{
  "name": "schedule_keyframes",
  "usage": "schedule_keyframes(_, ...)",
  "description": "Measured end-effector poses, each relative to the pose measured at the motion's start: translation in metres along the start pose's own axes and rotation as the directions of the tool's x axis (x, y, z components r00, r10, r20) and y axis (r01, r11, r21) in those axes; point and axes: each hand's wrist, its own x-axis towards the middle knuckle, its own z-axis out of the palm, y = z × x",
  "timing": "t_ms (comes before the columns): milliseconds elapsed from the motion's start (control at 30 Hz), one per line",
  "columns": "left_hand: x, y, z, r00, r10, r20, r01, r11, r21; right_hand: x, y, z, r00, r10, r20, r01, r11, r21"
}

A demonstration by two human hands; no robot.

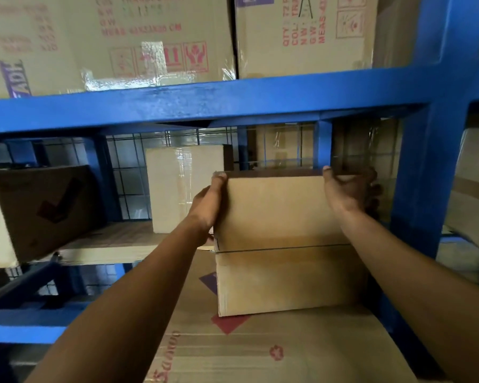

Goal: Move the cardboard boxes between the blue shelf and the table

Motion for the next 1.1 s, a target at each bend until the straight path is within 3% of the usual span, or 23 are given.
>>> schedule_keyframes(200, -0.037, 0.002, -0.042, 0.993, 0.11, -0.053, -0.113, 0.992, -0.05, -0.042, -0.008, -0.01, 0.999, -0.012, 0.043, 0.003, 0.981, 0.196)
schedule_keyframes(533, -0.135, -0.039, -0.157, 0.956, 0.279, -0.092, -0.286, 0.955, -0.075, -0.168, 0.032, -0.014, 0.962, -0.197, 0.187, 0.151, 0.96, 0.237)
schedule_keyframes(700, -0.171, -0.077, -0.164, 0.953, 0.288, -0.099, -0.287, 0.958, 0.02, -0.198, 0.072, -0.037, 0.921, -0.158, 0.356, 0.119, 0.984, 0.13)
schedule_keyframes(867, -0.19, -0.125, -0.17, 0.981, 0.151, -0.12, -0.139, 0.985, 0.103, -0.217, 0.115, -0.04, 0.861, 0.024, 0.508, 0.079, 0.98, -0.181)
schedule_keyframes(967, -0.198, -0.145, -0.168, 0.983, 0.121, -0.141, -0.095, 0.979, 0.183, -0.222, 0.131, -0.032, 0.89, 0.092, 0.446, 0.123, 0.894, -0.431)
schedule_keyframes(1000, -0.201, -0.147, -0.164, 0.979, 0.14, -0.146, -0.108, 0.972, 0.208, -0.223, 0.128, -0.027, 0.912, 0.103, 0.397, 0.091, 0.893, -0.441)
schedule_keyframes(1100, -0.205, -0.15, -0.149, 0.959, 0.23, -0.167, -0.176, 0.942, 0.286, -0.232, 0.105, -0.008, 0.902, 0.116, 0.415, -0.037, 0.98, -0.194)
